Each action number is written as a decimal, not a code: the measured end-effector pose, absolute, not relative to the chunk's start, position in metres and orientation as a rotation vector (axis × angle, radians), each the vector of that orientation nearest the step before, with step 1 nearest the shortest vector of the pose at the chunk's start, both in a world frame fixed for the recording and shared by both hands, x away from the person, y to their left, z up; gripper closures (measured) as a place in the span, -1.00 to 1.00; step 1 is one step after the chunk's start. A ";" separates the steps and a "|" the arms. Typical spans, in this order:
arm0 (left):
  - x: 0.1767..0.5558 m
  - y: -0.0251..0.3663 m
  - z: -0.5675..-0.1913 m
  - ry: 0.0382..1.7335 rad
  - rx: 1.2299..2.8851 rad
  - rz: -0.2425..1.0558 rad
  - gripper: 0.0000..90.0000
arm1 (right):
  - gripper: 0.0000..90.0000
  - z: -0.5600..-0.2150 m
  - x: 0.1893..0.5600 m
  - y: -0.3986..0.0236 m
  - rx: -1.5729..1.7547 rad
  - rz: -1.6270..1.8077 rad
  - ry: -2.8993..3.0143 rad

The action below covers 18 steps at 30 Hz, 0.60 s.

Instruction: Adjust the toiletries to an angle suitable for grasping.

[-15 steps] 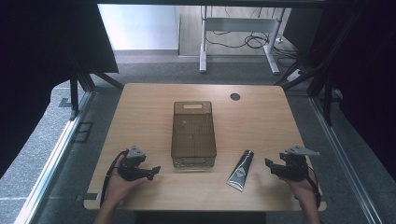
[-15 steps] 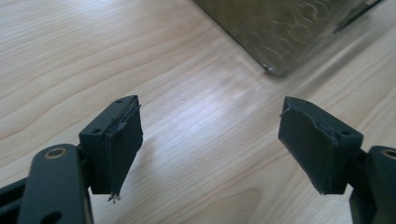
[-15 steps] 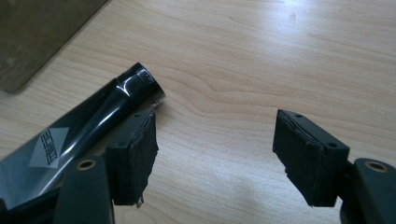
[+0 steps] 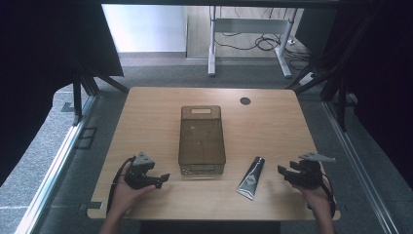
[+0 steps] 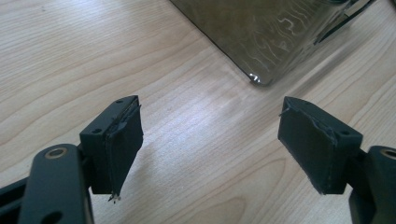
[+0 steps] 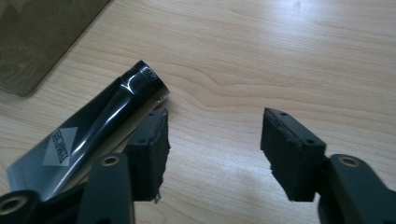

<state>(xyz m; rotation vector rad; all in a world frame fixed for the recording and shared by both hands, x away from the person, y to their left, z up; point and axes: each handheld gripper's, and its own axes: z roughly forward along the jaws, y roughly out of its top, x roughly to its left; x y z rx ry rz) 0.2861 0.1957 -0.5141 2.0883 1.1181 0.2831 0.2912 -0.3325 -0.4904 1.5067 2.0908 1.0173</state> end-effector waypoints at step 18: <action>0.298 0.191 -0.518 1.129 2.123 0.266 -0.48 | 0.68 -0.487 0.286 -0.323 1.486 1.047 2.171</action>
